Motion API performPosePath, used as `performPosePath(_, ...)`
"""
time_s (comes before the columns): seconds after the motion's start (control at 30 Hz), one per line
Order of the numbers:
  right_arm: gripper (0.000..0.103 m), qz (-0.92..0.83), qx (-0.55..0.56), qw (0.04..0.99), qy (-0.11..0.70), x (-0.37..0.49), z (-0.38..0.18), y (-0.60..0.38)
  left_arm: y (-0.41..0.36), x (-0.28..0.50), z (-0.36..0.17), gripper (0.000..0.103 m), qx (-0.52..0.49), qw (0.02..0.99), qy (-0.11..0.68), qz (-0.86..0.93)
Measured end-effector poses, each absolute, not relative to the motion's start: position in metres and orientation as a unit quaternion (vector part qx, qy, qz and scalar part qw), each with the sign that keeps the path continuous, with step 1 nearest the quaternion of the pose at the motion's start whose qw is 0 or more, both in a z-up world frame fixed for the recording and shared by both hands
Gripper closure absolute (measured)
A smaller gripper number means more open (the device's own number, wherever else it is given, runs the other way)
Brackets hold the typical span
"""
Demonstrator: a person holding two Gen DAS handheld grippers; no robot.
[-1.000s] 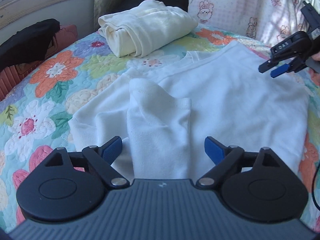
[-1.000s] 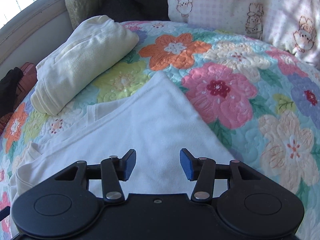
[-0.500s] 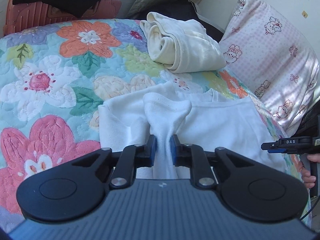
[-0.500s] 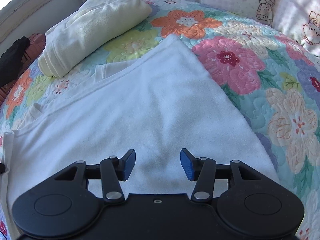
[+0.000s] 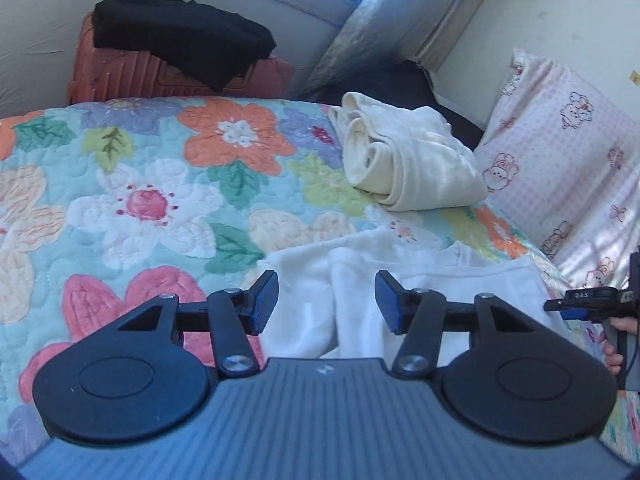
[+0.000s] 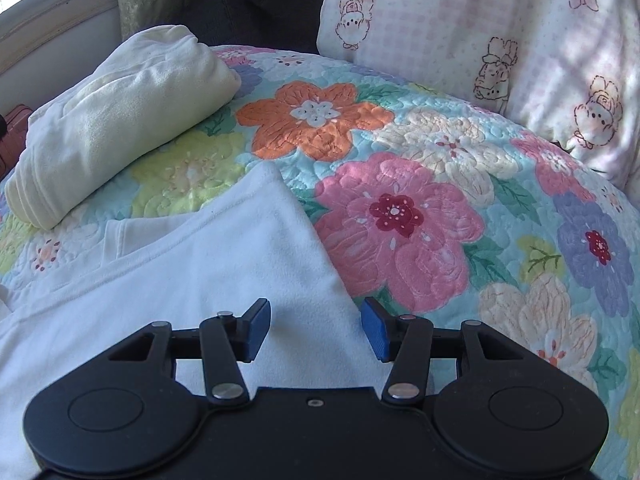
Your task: Fold clothes
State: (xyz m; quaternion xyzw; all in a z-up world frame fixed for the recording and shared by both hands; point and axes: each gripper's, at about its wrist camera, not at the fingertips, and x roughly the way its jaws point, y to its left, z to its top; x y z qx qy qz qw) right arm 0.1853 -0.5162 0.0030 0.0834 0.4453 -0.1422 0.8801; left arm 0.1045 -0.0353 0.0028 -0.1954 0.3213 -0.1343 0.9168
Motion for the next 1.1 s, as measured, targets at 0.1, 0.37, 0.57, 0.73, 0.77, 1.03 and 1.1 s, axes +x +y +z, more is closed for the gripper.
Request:
performPosePath(0.1,0.047,-0.126,0.086,0.888,0.433,0.192,-0.001,-0.517,-0.068,0.112,-0.006,0.026,-0.163,0.903,0.350,-0.189)
performPosePath(0.37,0.099,-0.106,-0.015,0.911,0.398,0.190,-0.001,-0.493,-0.094,0.124,-0.027,0.093,-0.062,0.920,0.371,-0.115)
performPosePath(0.57,0.101,-0.116,-0.061,0.919,0.372,0.187,0.013,-0.483,-0.070,0.110,0.000,0.095,-0.106,0.940,0.300,-0.125)
performPosePath(0.73,0.102,-0.130,-0.077,0.925,0.350,0.190,0.027,-0.477,-0.059,0.117,-0.004,0.091,-0.139,0.936,0.305,-0.104)
performPosePath(0.77,0.102,-0.133,-0.074,0.923,0.353,0.193,0.027,-0.477,-0.053,0.121,-0.010,0.090,-0.153,0.931,0.319,-0.090)
performPosePath(1.03,0.063,-0.181,0.009,0.893,0.413,0.191,0.016,-0.486,-0.006,0.139,-0.032,0.086,-0.204,0.902,0.381,-0.008)
performPosePath(1.1,0.061,-0.166,0.035,0.893,0.417,0.181,0.017,-0.481,-0.001,0.140,-0.032,0.084,-0.213,0.896,0.390,-0.008)
